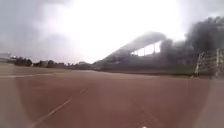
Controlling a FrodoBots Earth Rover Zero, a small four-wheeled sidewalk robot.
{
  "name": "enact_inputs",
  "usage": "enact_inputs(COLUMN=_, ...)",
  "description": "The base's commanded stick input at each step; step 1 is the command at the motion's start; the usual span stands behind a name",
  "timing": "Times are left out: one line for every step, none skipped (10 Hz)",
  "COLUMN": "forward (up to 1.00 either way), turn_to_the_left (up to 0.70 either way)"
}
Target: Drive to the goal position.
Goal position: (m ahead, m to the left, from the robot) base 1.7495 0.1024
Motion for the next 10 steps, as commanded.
enact_inputs(forward=0.70, turn_to_the_left=0.00)
enact_inputs(forward=0.70, turn_to_the_left=0.00)
enact_inputs(forward=0.70, turn_to_the_left=0.00)
enact_inputs(forward=0.70, turn_to_the_left=0.00)
enact_inputs(forward=0.70, turn_to_the_left=0.00)
enact_inputs(forward=0.70, turn_to_the_left=0.00)
enact_inputs(forward=0.70, turn_to_the_left=0.00)
enact_inputs(forward=0.70, turn_to_the_left=0.00)
enact_inputs(forward=0.70, turn_to_the_left=0.00)
enact_inputs(forward=0.70, turn_to_the_left=0.00)
